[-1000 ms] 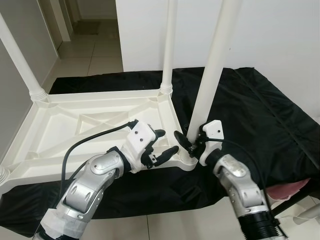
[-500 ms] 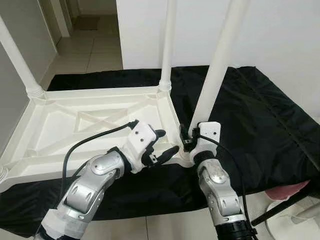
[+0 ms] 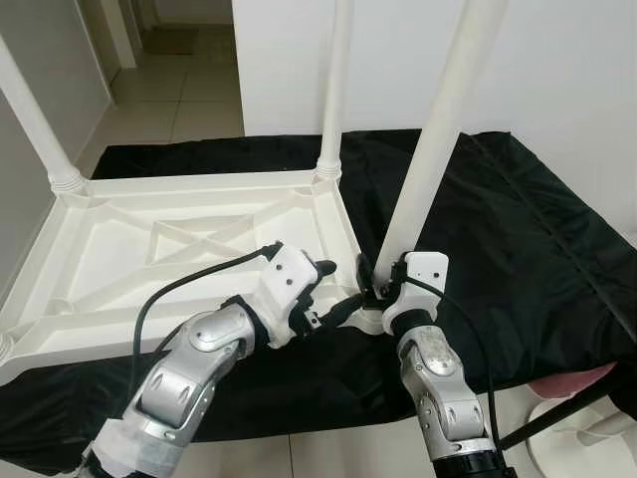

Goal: Building children table

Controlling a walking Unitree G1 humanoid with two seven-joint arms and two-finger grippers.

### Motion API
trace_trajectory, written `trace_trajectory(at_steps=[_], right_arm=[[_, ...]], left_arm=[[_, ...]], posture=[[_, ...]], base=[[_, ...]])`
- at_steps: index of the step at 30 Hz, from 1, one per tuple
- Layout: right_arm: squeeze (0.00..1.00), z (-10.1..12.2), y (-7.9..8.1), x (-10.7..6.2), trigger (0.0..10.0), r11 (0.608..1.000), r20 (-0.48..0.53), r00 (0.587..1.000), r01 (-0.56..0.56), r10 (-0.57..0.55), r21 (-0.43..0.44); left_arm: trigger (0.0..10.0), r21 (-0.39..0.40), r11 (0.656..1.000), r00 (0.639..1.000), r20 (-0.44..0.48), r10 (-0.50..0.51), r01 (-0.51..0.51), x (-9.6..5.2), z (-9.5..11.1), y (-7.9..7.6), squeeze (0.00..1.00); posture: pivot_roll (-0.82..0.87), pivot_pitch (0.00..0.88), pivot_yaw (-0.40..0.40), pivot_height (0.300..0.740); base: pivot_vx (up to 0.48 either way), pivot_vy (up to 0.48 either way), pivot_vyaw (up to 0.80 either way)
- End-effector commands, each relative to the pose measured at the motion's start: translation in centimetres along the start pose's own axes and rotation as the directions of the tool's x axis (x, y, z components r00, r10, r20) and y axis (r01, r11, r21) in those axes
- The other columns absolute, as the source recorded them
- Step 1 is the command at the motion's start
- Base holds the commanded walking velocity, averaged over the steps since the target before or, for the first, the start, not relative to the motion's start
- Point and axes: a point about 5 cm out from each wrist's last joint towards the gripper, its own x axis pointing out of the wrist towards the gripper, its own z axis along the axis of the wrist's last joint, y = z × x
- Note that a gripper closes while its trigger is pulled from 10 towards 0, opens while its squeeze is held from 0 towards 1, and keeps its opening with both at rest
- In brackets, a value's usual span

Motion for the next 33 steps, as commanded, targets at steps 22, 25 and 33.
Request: trace_trajectory(at_steps=[22, 25, 33], right_arm=[[0.00, -0.6, -3.9, 2.2, 9.2, 0.855, -0.138, 0.863, -0.503, 0.487, -0.127], [0.00, -0.6, -4.1, 2.3, 9.2, 0.844, -0.146, 0.851, -0.522, 0.505, -0.125], [0.00, -0.2, -5.0, 3.6, 0.0, 0.792, -0.174, 0.810, -0.584, 0.559, -0.175]], left_arm=[[10.0, 0.013, 1.000, 1.000, 0.003, -0.002, 0.002, 1.2, 0.0, 0.0, 0.00], [10.0, 0.012, 1.000, 1.000, -0.003, -0.013, 0.013, 1.3, -0.1, -0.2, 0.00], [10.0, 0.020, 0.997, 0.995, -0.068, -0.071, 0.073, 1.0, -1.5, -1.0, 0.00]], posture=[[-0.02, 0.000, 0.009, 0.740], [-0.02, 0.000, 0.009, 0.740], [-0.02, 0.000, 0.000, 0.740]], base=[[0.000, 0.000, 0.00], [0.000, 0.000, 0.00], [0.000, 0.000, 0.00]])
